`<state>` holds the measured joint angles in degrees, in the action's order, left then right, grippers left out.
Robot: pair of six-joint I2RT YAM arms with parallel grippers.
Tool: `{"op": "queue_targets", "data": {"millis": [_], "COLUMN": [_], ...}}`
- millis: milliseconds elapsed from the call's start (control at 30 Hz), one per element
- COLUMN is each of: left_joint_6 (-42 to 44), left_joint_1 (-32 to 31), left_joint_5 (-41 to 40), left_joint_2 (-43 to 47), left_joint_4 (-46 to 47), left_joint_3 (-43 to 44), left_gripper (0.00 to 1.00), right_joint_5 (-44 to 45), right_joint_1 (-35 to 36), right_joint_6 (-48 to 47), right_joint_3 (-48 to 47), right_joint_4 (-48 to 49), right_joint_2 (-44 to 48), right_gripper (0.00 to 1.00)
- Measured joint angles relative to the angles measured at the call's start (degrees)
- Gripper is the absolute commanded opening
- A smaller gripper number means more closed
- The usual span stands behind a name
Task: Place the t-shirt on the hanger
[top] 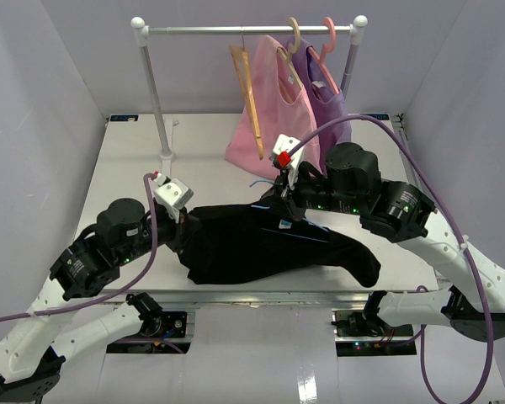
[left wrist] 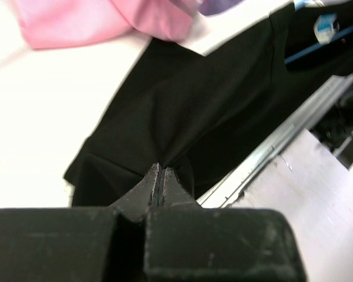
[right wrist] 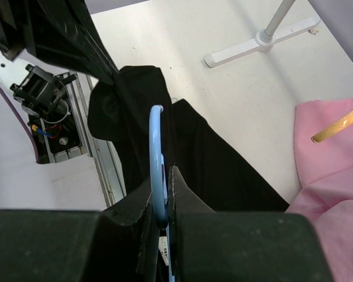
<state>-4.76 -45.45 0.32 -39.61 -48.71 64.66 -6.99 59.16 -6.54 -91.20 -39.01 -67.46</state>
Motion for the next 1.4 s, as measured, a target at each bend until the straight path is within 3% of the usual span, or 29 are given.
{"op": "queue_targets", "data": {"millis": [167,467,533,600,800,1033,1267,1400], "left_joint_6": [-0.38,-0.99,-1.28,-1.18,1.24,2.57,0.93,-2.63], "left_joint_1": [0.00,0.00,0.00,0.00,0.13,0.11,0.11,0.13], "left_joint_5": [-4.96,-14.89,-16.88,-17.15,-8.39,0.23,3.05,4.05], "left_joint_2": [-2.24,-5.66,-5.95,-6.06,-4.75,-4.97,-10.46,-9.32], "left_joint_4": [-1.32,-4.14,-4.61,-4.80,-2.60,-0.62,-0.56,0.00], "left_joint_3": [4.64,4.93,4.93,4.93,4.93,10.31,20.82,20.00], "left_gripper": [0.00,0.01,0.32,0.48,0.67,0.68,0.71,0.76], "right_joint_5": [0.67,-3.25,-4.14,-4.80,-5.43,-4.54,7.60,13.44], "right_joint_1": [0.00,0.00,0.00,0.00,0.00,0.00,0.00,-0.04], "right_joint_6": [-0.81,-2.58,-2.89,-2.98,-2.92,-2.54,1.86,5.86], "right_joint_3": [0.03,0.26,0.28,0.28,0.28,-5.66,-25.25,-24.54], "right_joint_4": [-0.08,-0.58,-0.60,-0.62,-0.51,-2.93,-3.49,1.02], "right_joint_2": [0.33,0.71,1.09,1.47,1.35,-5.48,-15.20,-13.63], "right_gripper": [0.08,0.08,0.08,0.08,0.08,0.08,0.08,0.08]}}
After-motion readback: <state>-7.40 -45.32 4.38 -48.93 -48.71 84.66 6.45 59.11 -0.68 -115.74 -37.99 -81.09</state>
